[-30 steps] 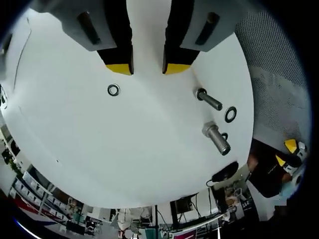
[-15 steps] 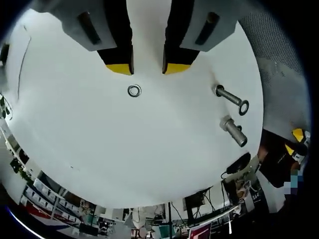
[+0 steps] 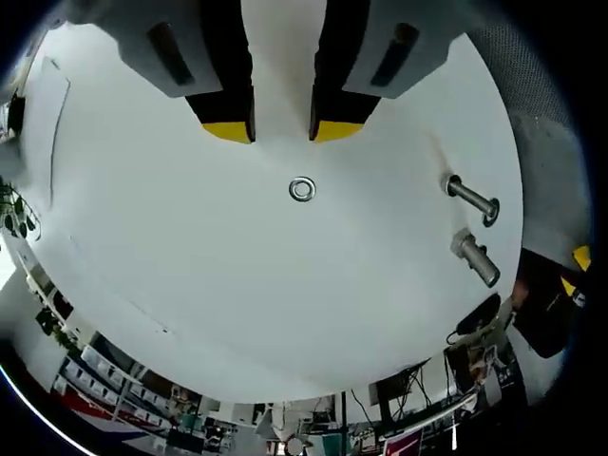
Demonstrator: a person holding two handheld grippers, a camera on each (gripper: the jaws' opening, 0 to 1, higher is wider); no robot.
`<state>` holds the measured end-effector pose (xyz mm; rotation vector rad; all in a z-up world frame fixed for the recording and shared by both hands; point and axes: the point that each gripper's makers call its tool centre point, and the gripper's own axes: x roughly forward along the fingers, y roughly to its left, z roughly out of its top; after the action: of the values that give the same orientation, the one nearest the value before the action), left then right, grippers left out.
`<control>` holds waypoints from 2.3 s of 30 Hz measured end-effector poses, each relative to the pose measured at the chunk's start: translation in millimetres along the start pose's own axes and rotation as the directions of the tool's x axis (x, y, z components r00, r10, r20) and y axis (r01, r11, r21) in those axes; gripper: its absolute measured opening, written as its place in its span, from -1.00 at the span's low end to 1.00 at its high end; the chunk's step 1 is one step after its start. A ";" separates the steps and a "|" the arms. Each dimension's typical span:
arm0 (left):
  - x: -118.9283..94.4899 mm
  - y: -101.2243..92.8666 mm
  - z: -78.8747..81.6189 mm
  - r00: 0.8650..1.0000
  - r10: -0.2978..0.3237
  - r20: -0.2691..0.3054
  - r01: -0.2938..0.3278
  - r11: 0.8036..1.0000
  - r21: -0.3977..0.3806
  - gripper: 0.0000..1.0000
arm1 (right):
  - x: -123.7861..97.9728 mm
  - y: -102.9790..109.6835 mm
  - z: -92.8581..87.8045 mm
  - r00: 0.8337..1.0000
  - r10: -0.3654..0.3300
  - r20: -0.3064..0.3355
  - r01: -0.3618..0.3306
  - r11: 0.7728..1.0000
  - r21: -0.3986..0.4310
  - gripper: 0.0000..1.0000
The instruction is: Place the washer onto the threaded stud by aligning its center hole with the stud, sliding it down to the base, and recovering from edge contact or off-axis alignment until the washer reaches the visible bottom stop.
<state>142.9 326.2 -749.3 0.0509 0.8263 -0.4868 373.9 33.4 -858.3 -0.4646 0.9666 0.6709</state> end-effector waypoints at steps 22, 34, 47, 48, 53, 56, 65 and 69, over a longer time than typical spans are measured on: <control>0.0 -0.4 -0.3 1.000 0.001 0.000 -0.001 1.000 -0.001 -0.57 | 16.9 11.2 29.8 0.996 0.048 0.072 -0.051 0.998 0.043 -0.49; 0.7 0.2 -0.2 1.000 0.001 -0.002 -0.001 1.000 -0.002 -0.57 | 22.8 18.7 24.5 0.995 0.052 0.081 -0.054 0.998 0.030 -0.52; 0.0 0.1 -0.4 1.000 0.003 0.002 -0.003 1.000 -0.005 -0.57 | 26.2 15.6 27.8 0.995 0.040 0.087 -0.042 0.999 0.027 -0.71; 0.1 0.0 -0.3 1.000 0.003 0.002 -0.003 1.000 -0.005 -0.57 | 26.9 14.2 29.1 0.995 0.037 0.088 -0.040 0.999 0.029 -0.71; -0.2 0.1 -0.5 1.000 0.002 0.002 -0.002 1.000 -0.006 -0.57 | 22.1 21.3 26.6 0.996 0.034 0.088 -0.036 0.999 0.020 -0.72; -0.4 0.2 -0.5 1.000 0.003 0.003 -0.003 1.000 -0.006 -0.57 | 19.0 29.3 20.7 0.995 0.036 0.097 -0.036 0.999 -0.004 -0.72; -0.8 -0.1 -0.3 1.000 0.004 0.005 -0.004 1.000 -0.007 -0.57 | 15.3 43.1 12.5 0.994 0.064 0.086 -0.060 0.997 -0.048 -0.72; -1.7 0.4 -0.5 1.000 0.009 0.010 -0.009 1.000 -0.010 -0.57 | 11.2 51.5 6.9 0.994 0.082 0.075 -0.075 0.993 -0.086 -0.72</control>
<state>141.8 327.3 -748.5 0.0429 0.8183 -0.4744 346.3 77.8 -868.0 -0.4716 0.8889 0.7971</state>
